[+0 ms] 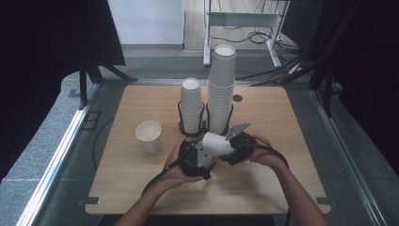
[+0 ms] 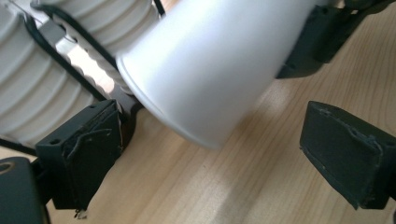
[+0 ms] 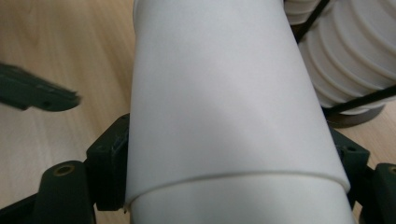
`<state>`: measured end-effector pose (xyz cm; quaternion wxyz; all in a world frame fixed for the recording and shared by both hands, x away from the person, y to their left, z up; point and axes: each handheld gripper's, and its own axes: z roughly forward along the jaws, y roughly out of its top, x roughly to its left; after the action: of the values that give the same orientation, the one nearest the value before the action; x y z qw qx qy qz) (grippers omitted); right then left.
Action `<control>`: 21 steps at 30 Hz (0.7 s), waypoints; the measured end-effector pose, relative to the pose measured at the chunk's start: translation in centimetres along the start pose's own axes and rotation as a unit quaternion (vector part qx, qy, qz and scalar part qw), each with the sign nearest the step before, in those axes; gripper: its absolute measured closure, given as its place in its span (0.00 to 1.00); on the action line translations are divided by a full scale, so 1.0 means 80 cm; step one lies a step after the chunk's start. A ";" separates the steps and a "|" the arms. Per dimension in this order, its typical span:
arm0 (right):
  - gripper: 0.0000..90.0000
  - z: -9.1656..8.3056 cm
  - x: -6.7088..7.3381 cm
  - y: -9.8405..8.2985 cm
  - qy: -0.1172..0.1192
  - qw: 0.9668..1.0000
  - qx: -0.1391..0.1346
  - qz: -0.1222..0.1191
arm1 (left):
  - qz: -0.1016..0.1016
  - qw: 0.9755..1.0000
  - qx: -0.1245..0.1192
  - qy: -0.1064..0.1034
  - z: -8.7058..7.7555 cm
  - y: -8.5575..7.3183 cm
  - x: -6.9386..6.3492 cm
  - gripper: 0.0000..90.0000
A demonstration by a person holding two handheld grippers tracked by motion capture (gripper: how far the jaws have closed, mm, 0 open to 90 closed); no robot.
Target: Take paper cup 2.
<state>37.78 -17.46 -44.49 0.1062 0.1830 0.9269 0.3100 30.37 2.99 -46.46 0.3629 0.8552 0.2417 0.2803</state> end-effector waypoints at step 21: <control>0.24 0.000 0.013 -0.021 -0.082 0.978 -0.150 0.117 | -0.082 0.996 -0.005 -0.017 -0.007 -0.018 0.017 0.08</control>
<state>36.37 -18.28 -45.58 0.1708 0.2969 0.8301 0.4400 30.73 5.02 -46.84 0.3929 0.8354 0.3033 0.2360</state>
